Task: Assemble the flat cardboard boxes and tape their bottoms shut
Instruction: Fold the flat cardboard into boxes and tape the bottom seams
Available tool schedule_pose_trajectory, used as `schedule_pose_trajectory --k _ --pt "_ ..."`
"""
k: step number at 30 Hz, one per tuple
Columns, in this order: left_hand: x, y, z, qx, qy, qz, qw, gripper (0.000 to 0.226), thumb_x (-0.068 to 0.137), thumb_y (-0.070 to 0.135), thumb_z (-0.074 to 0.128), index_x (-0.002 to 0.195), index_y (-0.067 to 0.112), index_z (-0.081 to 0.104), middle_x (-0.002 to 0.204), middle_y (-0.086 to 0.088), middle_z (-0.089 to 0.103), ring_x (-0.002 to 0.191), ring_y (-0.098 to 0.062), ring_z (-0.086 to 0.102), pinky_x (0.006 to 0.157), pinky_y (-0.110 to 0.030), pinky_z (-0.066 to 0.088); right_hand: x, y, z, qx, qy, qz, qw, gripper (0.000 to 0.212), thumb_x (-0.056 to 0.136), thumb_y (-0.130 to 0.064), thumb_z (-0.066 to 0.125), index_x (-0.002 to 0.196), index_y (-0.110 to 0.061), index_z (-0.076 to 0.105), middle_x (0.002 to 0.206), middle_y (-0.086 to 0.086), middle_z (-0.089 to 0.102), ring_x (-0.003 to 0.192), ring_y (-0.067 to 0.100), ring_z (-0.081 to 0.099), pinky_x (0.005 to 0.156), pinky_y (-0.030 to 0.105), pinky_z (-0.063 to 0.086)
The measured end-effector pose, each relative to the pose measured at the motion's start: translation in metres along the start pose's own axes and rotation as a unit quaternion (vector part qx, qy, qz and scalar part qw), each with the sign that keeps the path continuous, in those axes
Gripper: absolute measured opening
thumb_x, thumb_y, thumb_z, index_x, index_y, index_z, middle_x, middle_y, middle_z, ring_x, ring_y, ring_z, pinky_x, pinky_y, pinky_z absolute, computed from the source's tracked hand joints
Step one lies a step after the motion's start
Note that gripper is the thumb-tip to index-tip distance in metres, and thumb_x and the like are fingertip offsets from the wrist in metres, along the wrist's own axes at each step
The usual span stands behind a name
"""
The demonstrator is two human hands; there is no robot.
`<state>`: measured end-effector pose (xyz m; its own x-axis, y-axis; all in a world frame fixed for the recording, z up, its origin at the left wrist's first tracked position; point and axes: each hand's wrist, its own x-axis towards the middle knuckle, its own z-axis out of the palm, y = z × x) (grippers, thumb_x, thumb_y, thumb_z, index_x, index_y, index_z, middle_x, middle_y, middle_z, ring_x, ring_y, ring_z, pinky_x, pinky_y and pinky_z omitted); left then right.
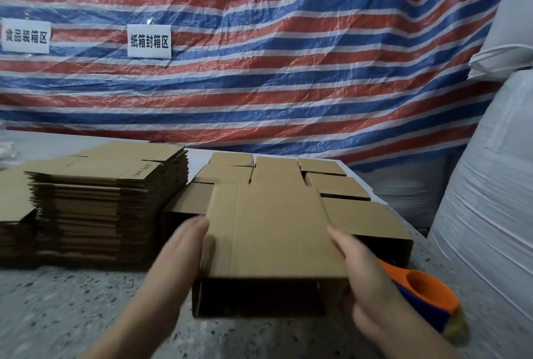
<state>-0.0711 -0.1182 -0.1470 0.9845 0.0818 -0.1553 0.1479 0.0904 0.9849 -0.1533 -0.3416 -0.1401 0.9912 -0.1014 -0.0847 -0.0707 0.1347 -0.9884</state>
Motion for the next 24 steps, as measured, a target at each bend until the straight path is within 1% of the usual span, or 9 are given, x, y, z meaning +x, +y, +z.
schedule_pose_trajectory --k 3,5,7,9,12,16,18,21,24 --pt "0.009 0.054 0.008 0.034 0.014 0.07 0.997 0.029 0.102 0.029 0.046 0.118 0.011 0.062 0.124 -0.011 0.062 0.117 -0.03 0.056 0.106 -0.042 0.04 0.045 -0.044 0.01 0.038 -0.008 -0.039 0.998 0.038 0.101 -0.037 0.047 0.086 -0.035 0.082 0.098 0.0 0.079 0.087 0.015 0.076 0.07 0.032 0.056" --pt "0.029 0.08 0.011 0.049 0.009 0.092 0.995 0.027 0.097 0.039 0.051 0.107 0.016 0.06 0.105 -0.007 0.063 0.101 -0.024 0.059 0.093 -0.039 0.044 0.087 -0.075 0.022 0.044 0.008 -0.044 0.998 0.038 0.1 -0.035 0.048 0.088 -0.025 0.083 0.09 0.004 0.079 0.079 0.019 0.077 0.06 0.031 0.058" --pt "0.068 0.109 0.013 0.076 0.004 0.092 0.993 0.026 0.096 0.037 0.053 0.105 0.013 0.056 0.099 -0.008 0.061 0.095 -0.021 0.059 0.083 -0.035 0.044 0.135 -0.101 0.038 0.037 0.029 -0.04 0.998 0.029 0.099 -0.035 0.052 0.106 -0.019 0.076 0.094 0.008 0.078 0.083 0.023 0.076 0.056 0.031 0.058" --pt "0.113 0.137 0.021 0.082 0.018 0.106 0.991 0.019 0.096 0.031 0.053 0.102 0.013 0.054 0.094 -0.007 0.059 0.089 -0.019 0.058 0.079 -0.033 0.045 0.182 -0.12 0.054 0.028 0.05 -0.038 0.998 0.027 0.098 -0.034 0.054 0.112 -0.018 0.07 0.098 0.008 0.076 0.087 0.023 0.074 0.058 0.031 0.059" --pt "0.184 0.161 0.026 0.099 0.053 0.112 0.987 0.013 0.097 0.024 0.052 0.093 0.012 0.051 0.089 -0.007 0.057 0.084 -0.018 0.058 0.076 -0.03 0.045 0.253 -0.134 0.075 0.01 0.032 -0.044 0.998 0.024 0.099 -0.033 0.054 0.111 -0.017 0.068 0.1 0.006 0.076 0.086 0.022 0.073 0.056 0.028 0.058" --pt "0.271 0.181 0.029 0.107 0.098 0.116 0.983 0.017 0.1 0.029 0.051 0.093 0.013 0.052 0.085 -0.006 0.06 0.079 -0.015 0.061 0.061 -0.025 0.041 0.34 -0.14 0.098 0.001 -0.016 -0.044 0.999 0.032 0.102 -0.047 0.044 0.094 -0.021 0.062 0.06 0.001 0.073 0.052 0.014 0.072 0.038 0.023 0.051" --pt "0.308 0.187 0.029 0.109 0.116 0.111 0.981 0.019 0.099 0.031 0.055 0.092 0.013 0.054 0.083 -0.006 0.062 0.073 -0.015 0.063 0.054 -0.026 0.04 0.379 -0.14 0.11 -0.01 -0.031 -0.048 0.998 0.033 0.104 -0.044 0.04 0.095 -0.02 0.062 0.059 0.0 0.072 0.051 0.013 0.071 0.038 0.023 0.051" --pt "0.356 0.188 0.029 0.121 0.129 0.11 0.978 0.019 0.098 0.03 0.058 0.098 0.011 0.058 0.087 -0.007 0.067 0.076 -0.017 0.068 0.058 -0.028 0.046 0.432 -0.138 0.122 -0.016 -0.037 -0.039 0.998 0.03 0.104 -0.037 0.041 0.105 -0.018 0.065 0.085 0.004 0.074 0.076 0.019 0.073 0.05 0.025 0.054" --pt "0.394 0.181 0.028 0.129 0.141 0.089 0.978 0.02 0.099 0.028 0.052 0.103 0.01 0.058 0.091 -0.008 0.068 0.08 -0.018 0.067 0.061 -0.03 0.046 0.474 -0.127 0.132 -0.048 -0.024 -0.038 0.998 0.025 0.103 -0.028 0.045 0.109 -0.016 0.065 0.09 0.003 0.069 0.076 0.017 0.066 0.059 0.027 0.056"
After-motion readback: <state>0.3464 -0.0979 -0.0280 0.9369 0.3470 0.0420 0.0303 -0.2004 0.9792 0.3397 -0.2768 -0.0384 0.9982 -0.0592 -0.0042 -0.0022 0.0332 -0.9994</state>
